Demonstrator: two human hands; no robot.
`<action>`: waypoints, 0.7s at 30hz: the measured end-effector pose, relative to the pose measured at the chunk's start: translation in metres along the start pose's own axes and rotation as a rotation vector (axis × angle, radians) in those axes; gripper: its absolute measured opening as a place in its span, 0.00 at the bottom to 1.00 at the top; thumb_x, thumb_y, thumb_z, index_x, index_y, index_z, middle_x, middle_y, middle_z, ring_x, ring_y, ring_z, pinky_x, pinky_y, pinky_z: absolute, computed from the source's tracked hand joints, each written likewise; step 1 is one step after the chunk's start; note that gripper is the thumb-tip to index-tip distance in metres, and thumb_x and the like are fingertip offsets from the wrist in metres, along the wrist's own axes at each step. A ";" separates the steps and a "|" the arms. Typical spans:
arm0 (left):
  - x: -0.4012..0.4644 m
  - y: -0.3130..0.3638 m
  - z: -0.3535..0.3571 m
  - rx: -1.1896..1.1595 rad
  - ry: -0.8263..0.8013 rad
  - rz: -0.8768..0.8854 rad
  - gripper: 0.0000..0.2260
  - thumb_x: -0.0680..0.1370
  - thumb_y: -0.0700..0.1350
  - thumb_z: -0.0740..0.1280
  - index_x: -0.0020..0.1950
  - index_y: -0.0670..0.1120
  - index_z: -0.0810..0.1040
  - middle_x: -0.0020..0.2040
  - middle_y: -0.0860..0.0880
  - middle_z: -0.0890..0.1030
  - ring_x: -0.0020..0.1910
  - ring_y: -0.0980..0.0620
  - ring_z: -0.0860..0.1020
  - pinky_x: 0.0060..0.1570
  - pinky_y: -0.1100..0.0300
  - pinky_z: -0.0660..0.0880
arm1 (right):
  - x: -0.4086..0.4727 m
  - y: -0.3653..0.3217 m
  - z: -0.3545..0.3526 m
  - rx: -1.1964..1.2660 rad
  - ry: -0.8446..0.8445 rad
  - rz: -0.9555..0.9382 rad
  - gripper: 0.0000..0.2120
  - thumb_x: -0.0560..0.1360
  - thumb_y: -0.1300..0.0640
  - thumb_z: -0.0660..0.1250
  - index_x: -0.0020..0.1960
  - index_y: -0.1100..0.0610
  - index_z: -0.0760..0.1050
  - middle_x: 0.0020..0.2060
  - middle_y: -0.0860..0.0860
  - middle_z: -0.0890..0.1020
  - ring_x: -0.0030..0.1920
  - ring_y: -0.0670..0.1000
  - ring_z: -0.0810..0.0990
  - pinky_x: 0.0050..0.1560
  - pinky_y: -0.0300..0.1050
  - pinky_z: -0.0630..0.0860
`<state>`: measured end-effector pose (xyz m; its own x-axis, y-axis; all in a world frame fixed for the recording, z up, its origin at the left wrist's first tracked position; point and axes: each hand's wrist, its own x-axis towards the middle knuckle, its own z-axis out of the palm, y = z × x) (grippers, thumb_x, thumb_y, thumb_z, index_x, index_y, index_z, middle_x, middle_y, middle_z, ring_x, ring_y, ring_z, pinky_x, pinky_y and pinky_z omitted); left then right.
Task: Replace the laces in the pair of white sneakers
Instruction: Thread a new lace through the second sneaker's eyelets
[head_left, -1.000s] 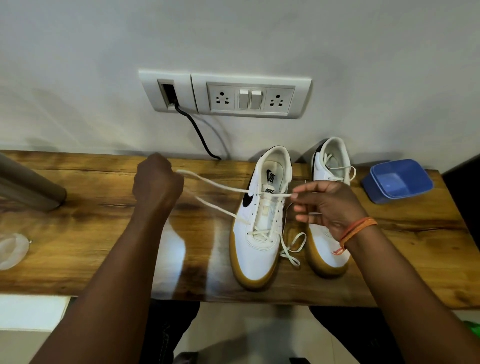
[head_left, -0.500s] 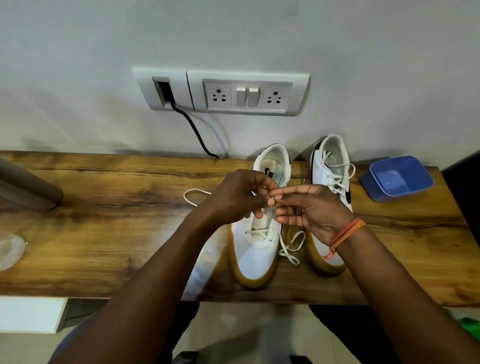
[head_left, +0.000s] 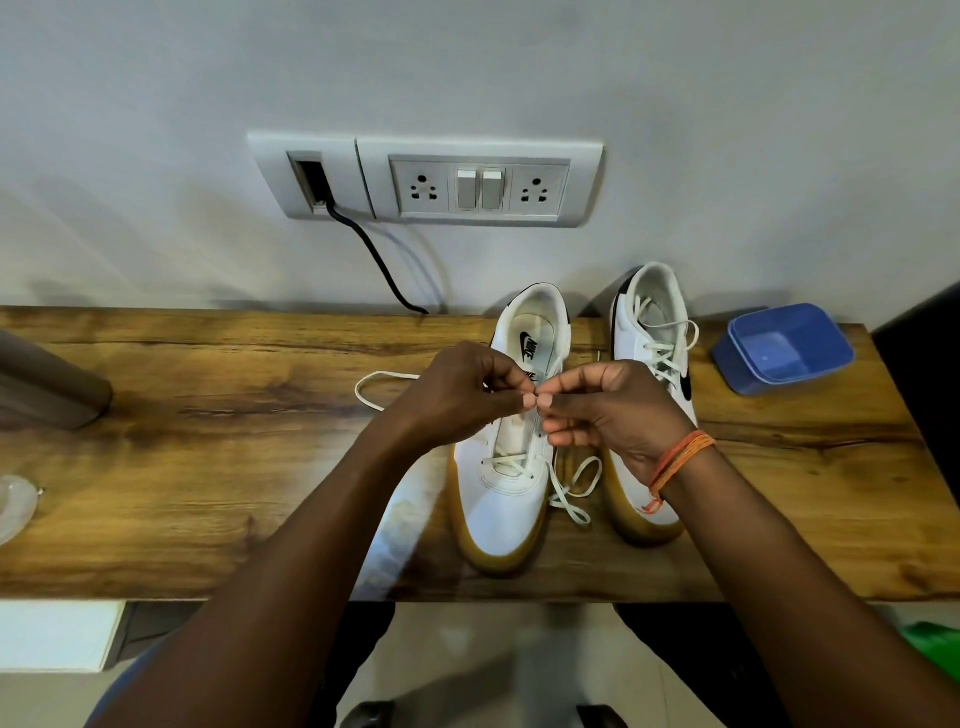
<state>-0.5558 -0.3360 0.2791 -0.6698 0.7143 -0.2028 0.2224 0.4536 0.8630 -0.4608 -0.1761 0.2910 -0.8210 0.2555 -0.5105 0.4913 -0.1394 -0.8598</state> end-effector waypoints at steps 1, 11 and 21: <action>0.000 0.000 0.000 -0.012 -0.002 -0.006 0.03 0.75 0.43 0.74 0.47 0.44 0.86 0.40 0.47 0.85 0.36 0.57 0.77 0.36 0.65 0.72 | 0.000 0.000 -0.001 -0.002 -0.009 -0.004 0.05 0.71 0.68 0.73 0.47 0.65 0.81 0.35 0.57 0.84 0.33 0.51 0.83 0.37 0.45 0.83; -0.005 -0.012 0.015 0.495 0.037 0.057 0.06 0.74 0.44 0.69 0.42 0.50 0.86 0.44 0.50 0.79 0.44 0.50 0.79 0.42 0.50 0.78 | 0.006 0.007 -0.015 -0.350 0.073 -0.020 0.05 0.73 0.66 0.71 0.49 0.64 0.81 0.38 0.59 0.83 0.34 0.51 0.81 0.35 0.45 0.81; 0.002 -0.014 0.028 0.222 0.089 -0.065 0.05 0.72 0.38 0.72 0.41 0.46 0.88 0.33 0.53 0.82 0.38 0.55 0.79 0.37 0.64 0.71 | 0.008 0.014 -0.013 -0.511 -0.005 0.048 0.05 0.74 0.65 0.70 0.50 0.61 0.81 0.38 0.55 0.83 0.38 0.52 0.82 0.37 0.46 0.80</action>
<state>-0.5406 -0.3260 0.2534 -0.7454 0.6345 -0.2044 0.3206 0.6102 0.7245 -0.4572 -0.1637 0.2749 -0.7951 0.2553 -0.5502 0.6065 0.3351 -0.7210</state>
